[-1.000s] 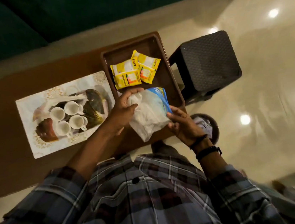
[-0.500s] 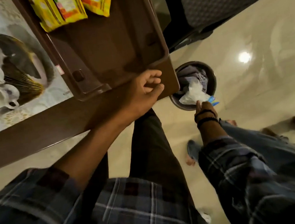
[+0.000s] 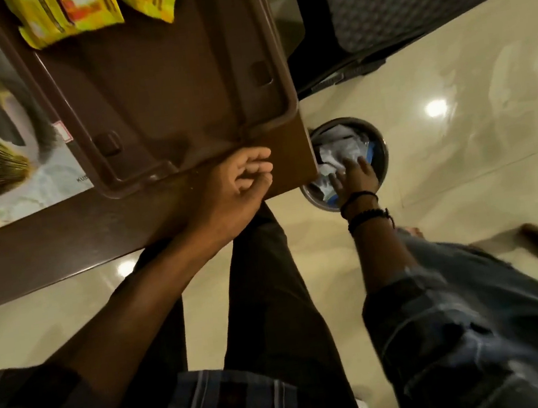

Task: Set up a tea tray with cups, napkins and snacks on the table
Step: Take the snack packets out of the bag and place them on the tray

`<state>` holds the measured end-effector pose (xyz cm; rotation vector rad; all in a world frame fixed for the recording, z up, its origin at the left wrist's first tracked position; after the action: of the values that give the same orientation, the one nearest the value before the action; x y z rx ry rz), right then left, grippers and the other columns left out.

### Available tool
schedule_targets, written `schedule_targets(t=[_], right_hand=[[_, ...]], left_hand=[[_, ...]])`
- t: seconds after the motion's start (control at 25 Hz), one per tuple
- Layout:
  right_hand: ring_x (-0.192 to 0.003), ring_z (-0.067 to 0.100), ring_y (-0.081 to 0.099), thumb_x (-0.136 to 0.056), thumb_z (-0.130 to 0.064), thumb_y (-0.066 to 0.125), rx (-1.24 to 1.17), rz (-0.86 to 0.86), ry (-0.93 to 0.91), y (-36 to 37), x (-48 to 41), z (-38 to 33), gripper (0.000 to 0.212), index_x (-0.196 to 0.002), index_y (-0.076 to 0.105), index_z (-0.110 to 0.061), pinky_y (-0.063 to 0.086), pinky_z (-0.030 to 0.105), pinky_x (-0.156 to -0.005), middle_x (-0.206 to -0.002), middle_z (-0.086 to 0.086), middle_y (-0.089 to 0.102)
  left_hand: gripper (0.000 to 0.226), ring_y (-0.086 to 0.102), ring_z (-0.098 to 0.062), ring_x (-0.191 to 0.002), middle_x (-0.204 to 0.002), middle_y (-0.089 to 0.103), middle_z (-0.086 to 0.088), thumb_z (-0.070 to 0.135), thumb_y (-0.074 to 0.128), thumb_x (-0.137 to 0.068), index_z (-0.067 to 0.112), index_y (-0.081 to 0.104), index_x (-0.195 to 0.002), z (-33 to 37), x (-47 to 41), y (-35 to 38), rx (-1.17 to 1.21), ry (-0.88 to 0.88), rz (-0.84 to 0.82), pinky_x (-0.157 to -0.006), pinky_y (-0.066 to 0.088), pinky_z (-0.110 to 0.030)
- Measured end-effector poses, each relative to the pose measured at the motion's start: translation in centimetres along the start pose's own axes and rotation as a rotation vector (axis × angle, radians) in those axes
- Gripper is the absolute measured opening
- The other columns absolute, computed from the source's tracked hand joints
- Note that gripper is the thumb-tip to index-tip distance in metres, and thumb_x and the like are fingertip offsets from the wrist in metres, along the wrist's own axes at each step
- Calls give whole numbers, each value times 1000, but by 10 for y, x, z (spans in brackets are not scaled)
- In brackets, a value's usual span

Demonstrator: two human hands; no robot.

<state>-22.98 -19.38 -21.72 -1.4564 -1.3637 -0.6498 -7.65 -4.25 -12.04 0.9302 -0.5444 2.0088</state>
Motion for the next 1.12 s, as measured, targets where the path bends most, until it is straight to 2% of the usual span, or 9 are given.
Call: schedule_targets(t=[0.12,0.2,0.36,0.52,0.68,0.8,0.92,1.04,1.12], right_hand=[[-132,33,45,-98,-3,41,-38,-25,-157,26,30,-7,49,-146,31,-13,41,43,-108,-145,19,42],[-131,24,47,-95,-10,54,45,-172,-450,99,111,-56,49,-141,39,-16,42,39,-109,-144,14,45],[-130,12,45,-89,-18,64,201,-171,-752,115,140,-62,50,-136,45,-15,41,27,-107,-142,2,48],[-106,16,60,-86,-5,66,280,-408,-744,185,159,-55,44,-127,50,0,51,21,-90,-117,16,63],[-89,17,57,-80,7,63,475,-424,-776,251,153,-56,32,-112,63,-1,50,29,-76,-95,9,61],[-95,22,63,-80,14,54,476,-448,-720,274,142,-56,39,-113,65,-4,53,29,-74,-108,15,68],[-101,19,63,-80,7,58,712,-458,-905,282,132,-59,52,-129,56,-12,51,19,-82,-116,8,64],[-96,16,54,-89,-20,57,984,-348,-1163,275,118,-64,48,-136,49,-23,36,8,-75,-112,-2,50],[-115,23,47,-92,-20,52,1058,-306,-1312,271,109,-68,47,-139,46,-24,32,8,-86,-126,1,44]], left_hand=[[30,67,-10,-99,-115,66,5,15,55,-95,25,54,-123,-6,-6,-5,39,-58,19,-79,56,-27],[28,68,-7,-90,-113,66,5,14,53,-95,27,54,-120,29,3,-70,133,94,252,-70,57,-22],[32,69,-8,-85,-111,65,7,15,53,-95,35,50,-120,18,-2,-70,242,88,301,-64,56,-20],[41,66,-16,-90,-119,61,-3,7,54,-93,28,48,-128,10,-7,-101,359,88,494,-66,56,-32],[51,60,-20,-111,-129,55,0,6,60,-90,26,47,-134,8,-25,-128,309,89,536,-82,56,-32],[56,47,-24,-129,-142,45,-2,13,66,-86,22,47,-138,15,-36,-143,46,264,622,-95,47,-20],[75,21,-31,-145,-157,23,-11,34,72,-78,25,38,-145,27,-58,-155,-396,371,724,-113,31,-51],[103,9,-33,-148,-162,8,-9,52,72,-72,27,11,-151,41,-85,-162,-729,338,811,-115,24,-55],[115,5,-32,-149,-162,2,-8,52,75,-69,28,-2,-151,43,-103,-166,-872,285,789,-115,23,-56]])
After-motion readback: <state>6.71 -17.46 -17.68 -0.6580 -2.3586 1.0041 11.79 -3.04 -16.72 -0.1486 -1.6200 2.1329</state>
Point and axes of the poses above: each hand's wrist, its own x-axis away from the middle knuckle, its own y-axis out of the palm, z = x × y, the point moved 2 cm from there along -x, towards the middle knuckle
